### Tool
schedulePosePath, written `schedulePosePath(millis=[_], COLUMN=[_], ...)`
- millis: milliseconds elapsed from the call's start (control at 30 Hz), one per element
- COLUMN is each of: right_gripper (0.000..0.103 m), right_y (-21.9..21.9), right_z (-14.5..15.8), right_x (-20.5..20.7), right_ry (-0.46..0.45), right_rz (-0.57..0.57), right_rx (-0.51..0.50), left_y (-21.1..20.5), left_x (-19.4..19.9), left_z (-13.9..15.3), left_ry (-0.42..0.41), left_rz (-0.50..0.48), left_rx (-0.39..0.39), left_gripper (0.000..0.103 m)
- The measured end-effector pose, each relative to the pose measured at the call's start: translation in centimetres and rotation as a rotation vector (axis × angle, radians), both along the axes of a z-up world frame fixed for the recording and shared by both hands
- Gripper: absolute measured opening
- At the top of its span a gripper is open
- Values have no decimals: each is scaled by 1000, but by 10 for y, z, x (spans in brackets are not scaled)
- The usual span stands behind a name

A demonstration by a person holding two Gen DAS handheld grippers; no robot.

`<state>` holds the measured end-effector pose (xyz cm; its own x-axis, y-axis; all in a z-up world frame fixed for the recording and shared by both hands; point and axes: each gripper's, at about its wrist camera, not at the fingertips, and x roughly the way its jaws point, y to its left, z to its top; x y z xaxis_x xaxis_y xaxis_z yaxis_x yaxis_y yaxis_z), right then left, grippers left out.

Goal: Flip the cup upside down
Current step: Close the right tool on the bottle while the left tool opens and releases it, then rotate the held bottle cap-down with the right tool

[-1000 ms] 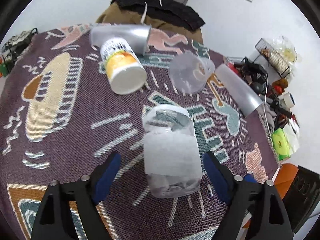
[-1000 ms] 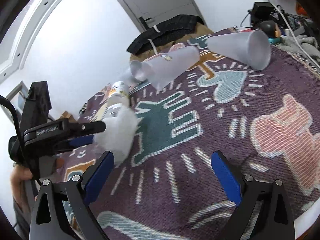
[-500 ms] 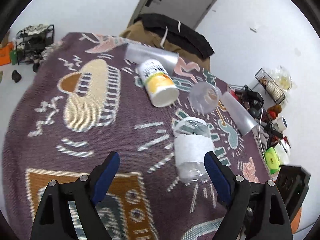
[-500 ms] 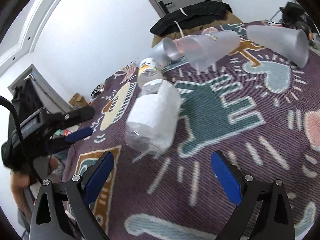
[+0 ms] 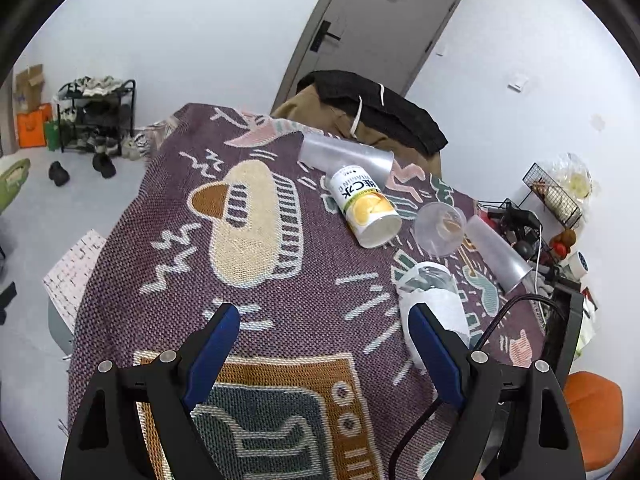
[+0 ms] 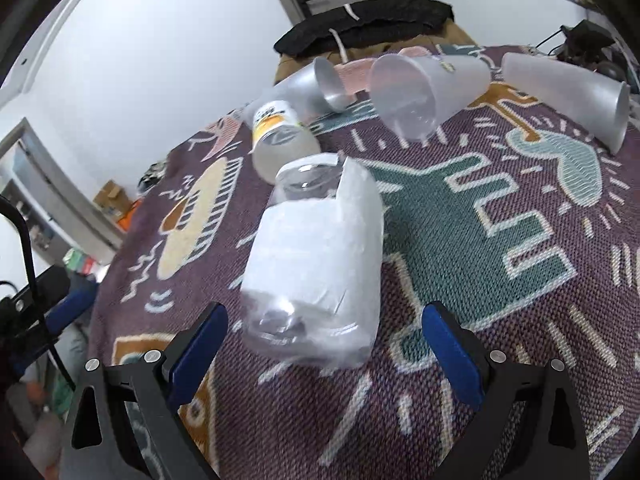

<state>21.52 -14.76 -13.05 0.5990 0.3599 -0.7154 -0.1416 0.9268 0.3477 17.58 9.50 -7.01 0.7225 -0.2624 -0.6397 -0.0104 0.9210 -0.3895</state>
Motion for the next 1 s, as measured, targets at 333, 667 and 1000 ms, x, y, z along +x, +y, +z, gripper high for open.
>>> schedulePosePath(millis=[333,667,1000], right_gripper=[66,66,66], right_y=[-16,-59,-60], right_z=[9,42,68], right_x=[-15,-31,-35], right_ry=[-58,-91,-81], right_rz=[49,88,185], right_rx=[-16,54,-34], left_y=[6,-22,-15], left_x=[3,-5,-16], left_z=[0,11,15], left_ry=[-12,-41,-68], left_rz=[64,8,17], left_rx=[9,27,4], left_gripper=[87,87,87])
